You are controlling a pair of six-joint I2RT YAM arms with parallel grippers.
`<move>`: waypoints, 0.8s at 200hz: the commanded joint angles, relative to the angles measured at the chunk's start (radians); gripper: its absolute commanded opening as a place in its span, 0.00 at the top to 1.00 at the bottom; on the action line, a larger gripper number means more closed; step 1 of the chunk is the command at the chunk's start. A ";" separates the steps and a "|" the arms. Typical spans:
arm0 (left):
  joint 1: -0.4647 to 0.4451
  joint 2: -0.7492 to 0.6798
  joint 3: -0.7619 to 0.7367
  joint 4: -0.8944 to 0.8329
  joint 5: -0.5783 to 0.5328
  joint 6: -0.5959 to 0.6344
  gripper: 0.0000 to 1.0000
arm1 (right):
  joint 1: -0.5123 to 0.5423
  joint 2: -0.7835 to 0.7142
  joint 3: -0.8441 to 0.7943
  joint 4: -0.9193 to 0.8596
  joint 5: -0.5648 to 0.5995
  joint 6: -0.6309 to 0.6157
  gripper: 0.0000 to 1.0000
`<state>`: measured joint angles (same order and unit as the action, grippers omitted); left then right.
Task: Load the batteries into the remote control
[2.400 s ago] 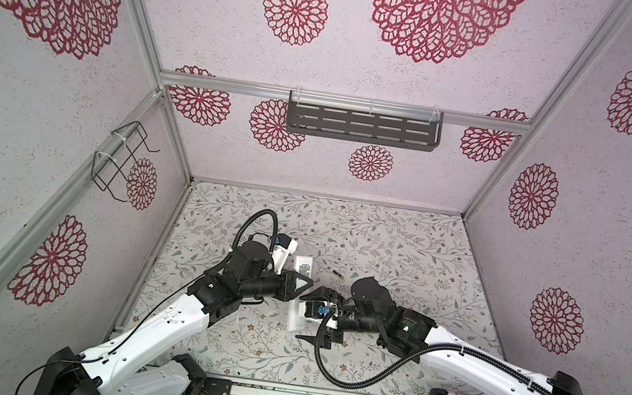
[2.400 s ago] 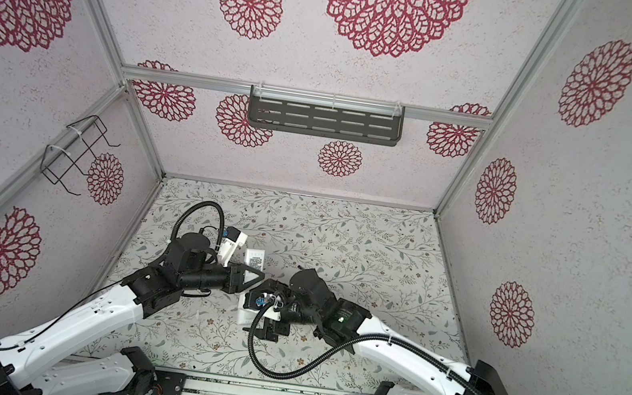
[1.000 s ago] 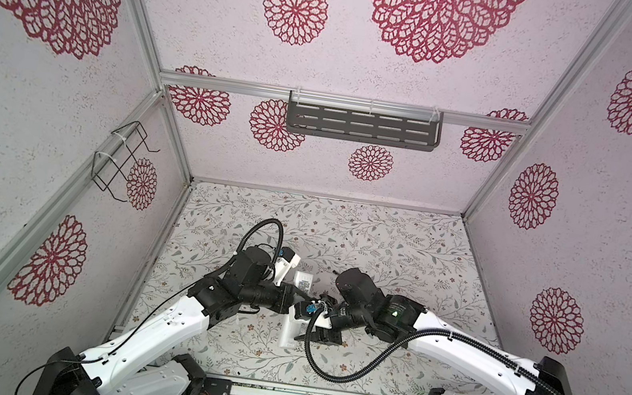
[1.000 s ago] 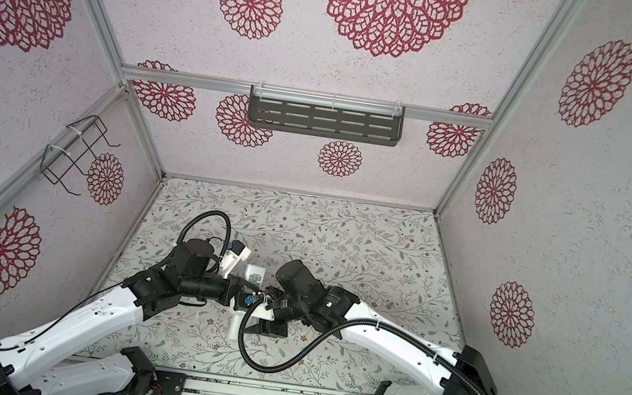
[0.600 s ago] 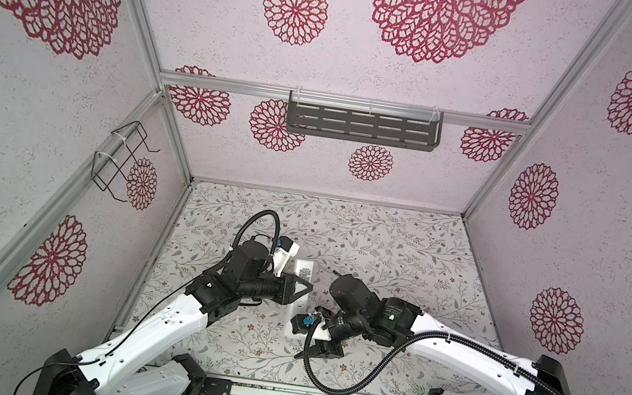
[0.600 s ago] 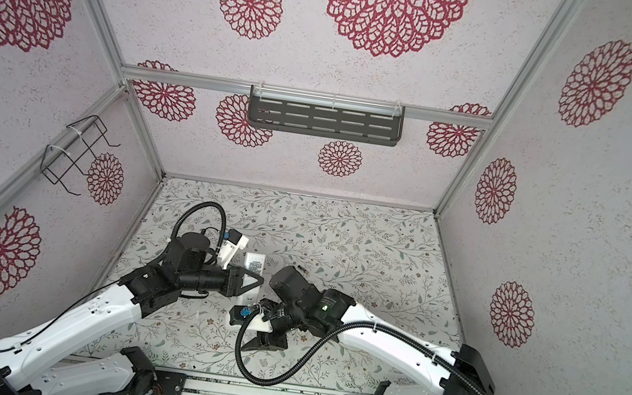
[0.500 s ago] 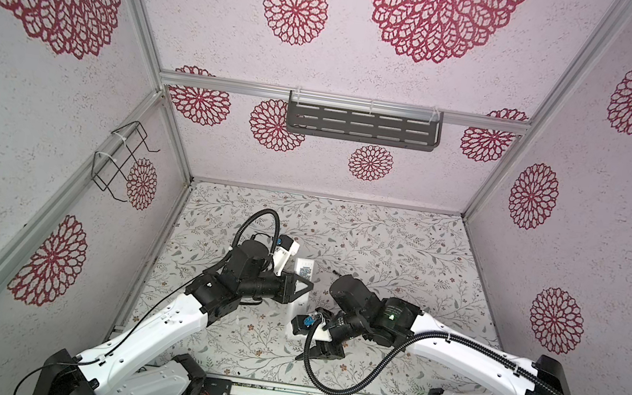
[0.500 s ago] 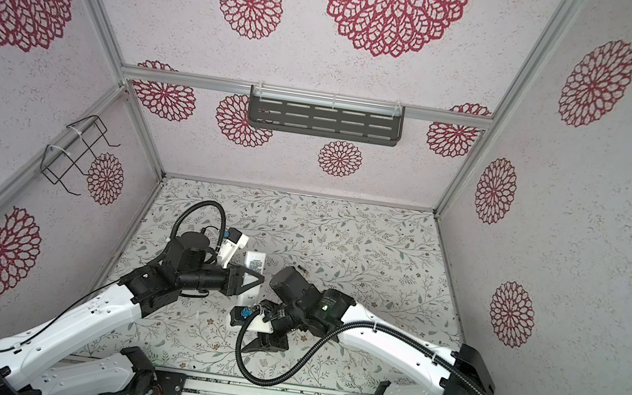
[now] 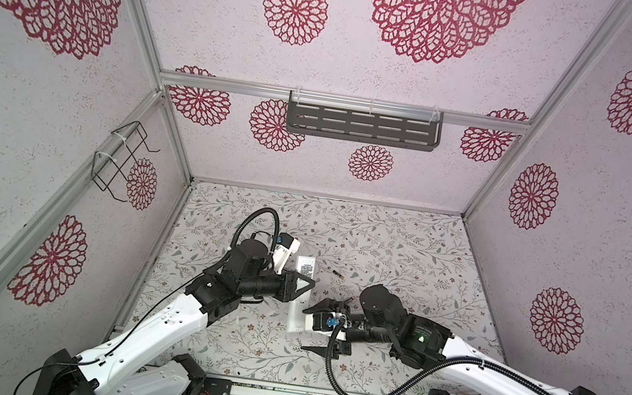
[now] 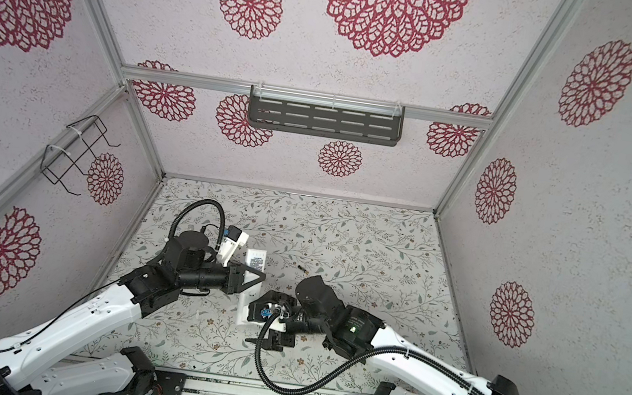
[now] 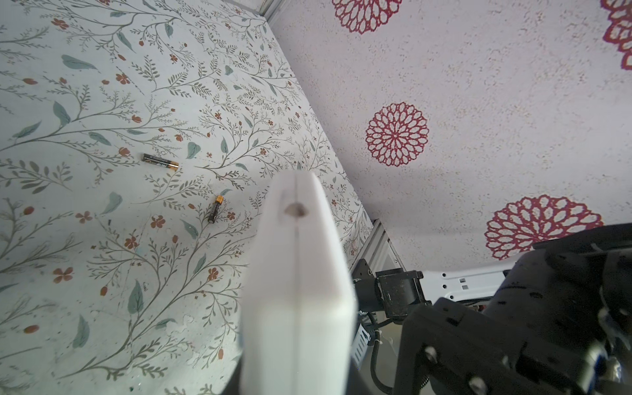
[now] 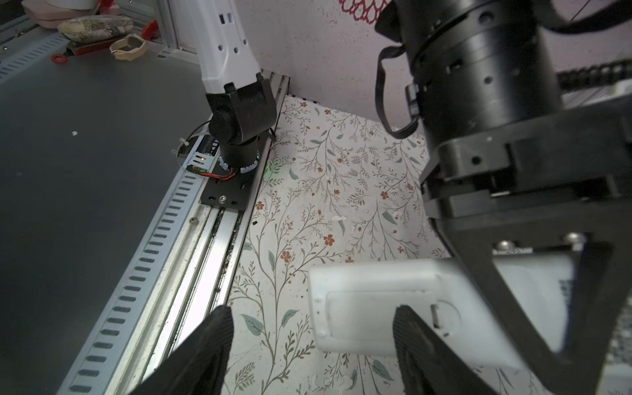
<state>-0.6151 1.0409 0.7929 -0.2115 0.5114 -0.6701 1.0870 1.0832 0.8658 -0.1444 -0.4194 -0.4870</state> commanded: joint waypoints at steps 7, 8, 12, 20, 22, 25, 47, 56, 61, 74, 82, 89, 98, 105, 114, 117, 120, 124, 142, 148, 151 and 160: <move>0.002 -0.005 0.000 0.057 0.034 -0.010 0.99 | -0.011 0.021 0.016 0.091 0.027 -0.016 0.23; 0.002 -0.005 0.000 0.057 0.033 -0.010 0.99 | -0.012 0.021 0.016 0.092 0.027 -0.016 0.23; 0.001 -0.008 0.000 0.056 0.032 -0.011 0.99 | -0.014 0.023 0.016 0.099 0.029 -0.018 0.23; 0.002 -0.014 -0.003 0.057 0.033 -0.012 0.99 | -0.017 0.025 0.013 0.114 0.030 -0.022 0.23; 0.002 -0.016 -0.003 0.058 0.032 -0.013 0.99 | -0.019 0.025 0.014 0.116 0.030 -0.023 0.23; 0.002 -0.018 -0.004 0.058 0.033 -0.014 0.99 | -0.021 0.026 0.013 0.120 0.032 -0.023 0.23; 0.001 -0.034 -0.010 0.060 0.033 -0.021 0.99 | -0.027 0.026 0.004 0.141 0.048 -0.031 0.24; 0.002 -0.038 -0.014 0.060 0.033 -0.022 0.99 | -0.029 0.025 0.000 0.148 0.059 -0.035 0.23; 0.002 -0.039 -0.016 0.062 0.032 -0.023 0.99 | -0.030 0.026 -0.001 0.152 0.063 -0.037 0.23; 0.002 -0.040 -0.018 0.064 0.032 -0.023 0.99 | -0.033 0.031 -0.001 0.154 0.064 -0.040 0.24; 0.002 -0.039 -0.018 0.068 0.034 -0.023 0.99 | -0.036 0.038 0.001 0.148 0.063 -0.042 0.24; 0.002 -0.039 -0.018 0.069 0.034 -0.023 0.99 | -0.035 0.043 0.002 0.144 0.062 -0.045 0.24; 0.002 -0.039 -0.018 0.070 0.032 -0.024 0.99 | -0.037 0.048 0.001 0.137 0.059 -0.047 0.24; 0.002 -0.040 -0.018 0.070 0.030 -0.023 0.99 | -0.038 0.049 0.000 0.133 0.057 -0.048 0.24; 0.003 -0.041 -0.018 0.071 0.030 -0.022 0.99 | -0.037 0.050 -0.004 0.125 0.056 -0.048 0.24; 0.002 -0.041 -0.018 0.071 0.029 -0.023 0.99 | -0.038 0.052 -0.005 0.123 0.053 -0.048 0.25; 0.002 -0.041 -0.018 0.070 0.030 -0.022 0.99 | -0.038 0.049 -0.006 0.122 0.053 -0.048 0.25; 0.002 -0.041 -0.018 0.070 0.029 -0.022 0.99 | -0.038 0.050 -0.006 0.119 0.050 -0.047 0.25; 0.002 -0.042 -0.018 0.072 0.027 -0.024 0.99 | -0.038 0.055 -0.008 0.108 0.041 -0.046 0.25; 0.002 -0.042 -0.018 0.073 0.028 -0.023 0.99 | -0.038 0.055 -0.009 0.102 0.041 -0.047 0.25; 0.002 -0.042 -0.018 0.073 0.027 -0.023 0.99 | -0.037 0.057 -0.009 0.101 0.040 -0.046 0.25; 0.002 -0.043 -0.017 0.074 0.028 -0.025 0.99 | -0.038 0.058 -0.011 0.097 0.037 -0.045 0.25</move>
<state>-0.6144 1.0183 0.7803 -0.1848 0.5285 -0.6922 1.0550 1.1332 0.8654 -0.0341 -0.3698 -0.5163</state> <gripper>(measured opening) 0.216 0.751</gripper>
